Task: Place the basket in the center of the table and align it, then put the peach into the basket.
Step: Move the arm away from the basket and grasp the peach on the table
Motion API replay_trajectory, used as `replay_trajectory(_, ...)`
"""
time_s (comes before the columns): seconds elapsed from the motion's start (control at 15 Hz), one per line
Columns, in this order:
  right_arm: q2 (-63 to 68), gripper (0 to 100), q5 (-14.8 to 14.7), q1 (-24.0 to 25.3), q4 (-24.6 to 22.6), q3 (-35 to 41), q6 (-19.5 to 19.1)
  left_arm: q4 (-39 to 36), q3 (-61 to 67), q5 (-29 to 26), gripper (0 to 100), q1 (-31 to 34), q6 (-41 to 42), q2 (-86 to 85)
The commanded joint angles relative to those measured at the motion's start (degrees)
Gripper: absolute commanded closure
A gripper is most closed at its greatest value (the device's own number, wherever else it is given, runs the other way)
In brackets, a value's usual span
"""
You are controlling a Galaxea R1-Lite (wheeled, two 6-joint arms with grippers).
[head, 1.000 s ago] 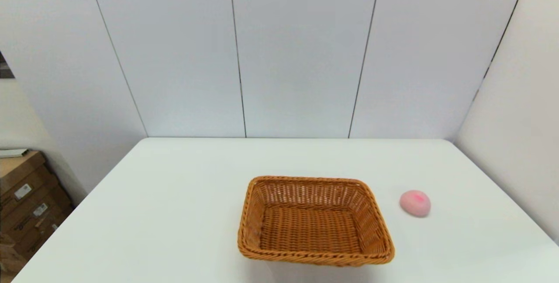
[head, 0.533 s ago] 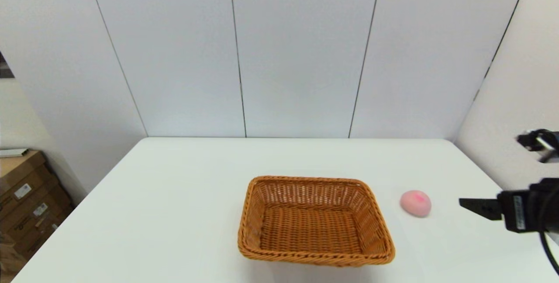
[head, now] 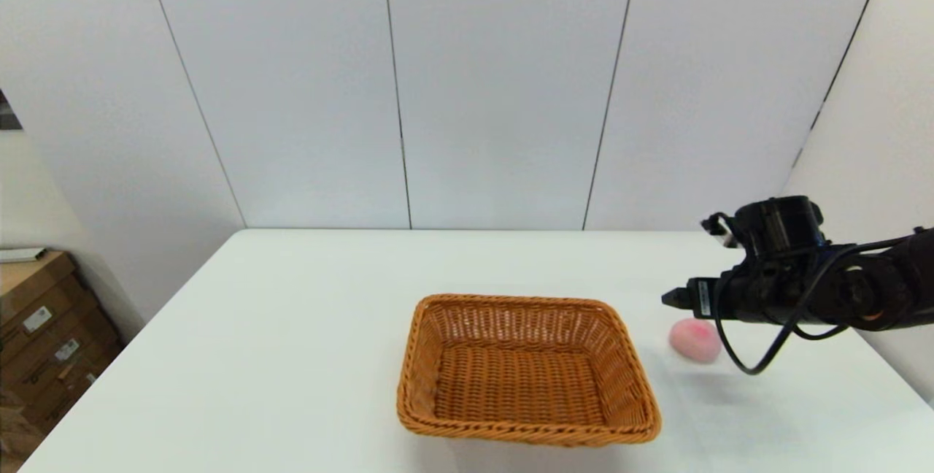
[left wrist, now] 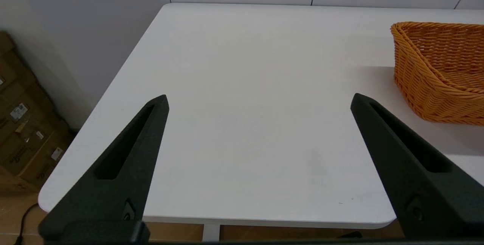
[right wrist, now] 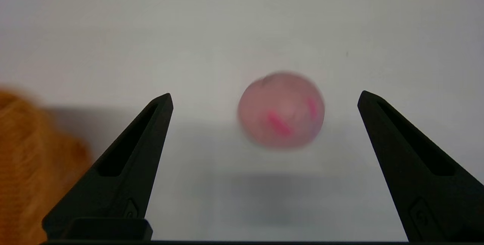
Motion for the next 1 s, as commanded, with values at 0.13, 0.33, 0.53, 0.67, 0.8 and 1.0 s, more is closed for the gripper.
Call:
replay_trajectory(0.13, 11.92, 0, -0.67, -3.2, -2.18, -3.57, 0.37, 0.03, 0.01, 0.0, 0, 0.0, 0.06, 0.07)
replay_trajectory(0.33, 12.54, 100, -0.76, -3.64, -1.65, -2.96, 0.28, 0.03, -0.08, 0.0, 0, 0.0, 0.06, 0.07)
replay_trajectory(0.53, 12.01, 100, -0.76, -3.64, -1.56, -2.52, 0.46, 0.03, -0.08, 0.0, 0, 0.0, 0.15, -0.01)
replay_trajectory(0.67, 11.31, 100, -0.67, -3.64, -1.39, -2.08, 0.72, 0.03, -0.08, 0.0, 0, 0.0, 0.15, 0.07)
replay_trajectory(0.8, 10.25, 100, -0.58, -3.64, -0.6, -1.9, 2.22, 0.12, -0.08, 0.0, 0, 0.0, 0.15, 0.07)
replay_trajectory(1.0, 6.21, 100, 0.21, -3.55, 0.11, -1.82, 4.42, 0.12, -0.08, 0.0, 0, 0.0, 0.15, 0.07)
